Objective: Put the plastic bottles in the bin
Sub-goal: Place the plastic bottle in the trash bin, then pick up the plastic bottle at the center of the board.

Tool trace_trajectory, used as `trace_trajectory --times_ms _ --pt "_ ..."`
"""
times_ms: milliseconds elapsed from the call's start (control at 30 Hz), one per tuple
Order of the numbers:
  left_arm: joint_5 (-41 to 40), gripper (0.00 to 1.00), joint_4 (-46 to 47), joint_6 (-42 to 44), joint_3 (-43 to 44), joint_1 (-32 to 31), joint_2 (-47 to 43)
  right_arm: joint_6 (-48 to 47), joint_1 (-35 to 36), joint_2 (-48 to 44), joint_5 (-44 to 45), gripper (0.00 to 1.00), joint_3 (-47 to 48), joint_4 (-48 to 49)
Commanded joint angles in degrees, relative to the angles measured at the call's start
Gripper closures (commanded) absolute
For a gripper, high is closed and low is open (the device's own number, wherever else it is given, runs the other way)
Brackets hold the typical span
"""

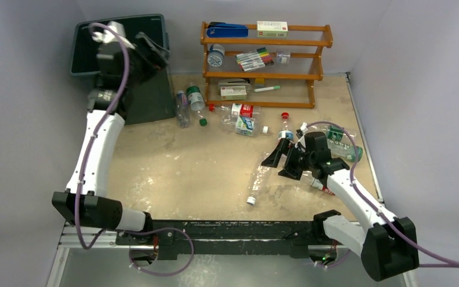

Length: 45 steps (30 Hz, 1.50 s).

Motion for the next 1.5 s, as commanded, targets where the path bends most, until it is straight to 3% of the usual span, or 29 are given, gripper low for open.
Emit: trace_trajectory --times_ms 0,233,533,633,733,800,1133,1467 --pt "0.94 0.14 2.05 0.41 -6.56 -9.03 -5.12 1.43 1.29 3.43 3.67 0.01 1.33 5.39" --pt "-0.98 0.13 -2.34 2.12 -16.38 -18.42 -10.86 3.67 6.7 10.86 9.3 0.01 2.19 9.72" --pt "-0.62 0.13 -9.38 4.51 -24.31 -19.65 -18.9 6.69 14.32 25.12 16.4 0.01 6.94 14.56" --pt "0.25 0.12 -11.09 4.71 -26.37 -19.74 -20.54 7.41 15.49 27.99 16.86 0.12 8.19 16.02" --pt "0.93 0.12 -12.94 5.26 -27.45 -19.8 -22.04 8.3 16.8 28.87 17.4 0.26 8.34 17.45" --pt "1.69 0.12 -14.35 5.5 -27.51 -19.74 -22.8 8.61 17.57 28.58 17.67 0.3 8.5 17.86" --pt "11.07 0.12 -17.21 4.58 -28.92 -20.38 -26.12 0.79 19.14 23.74 14.95 0.36 16.89 11.4" --pt "14.2 0.11 -7.31 -6.43 -35.22 -20.41 -33.9 -7.37 19.15 24.23 10.77 0.38 32.82 0.18"
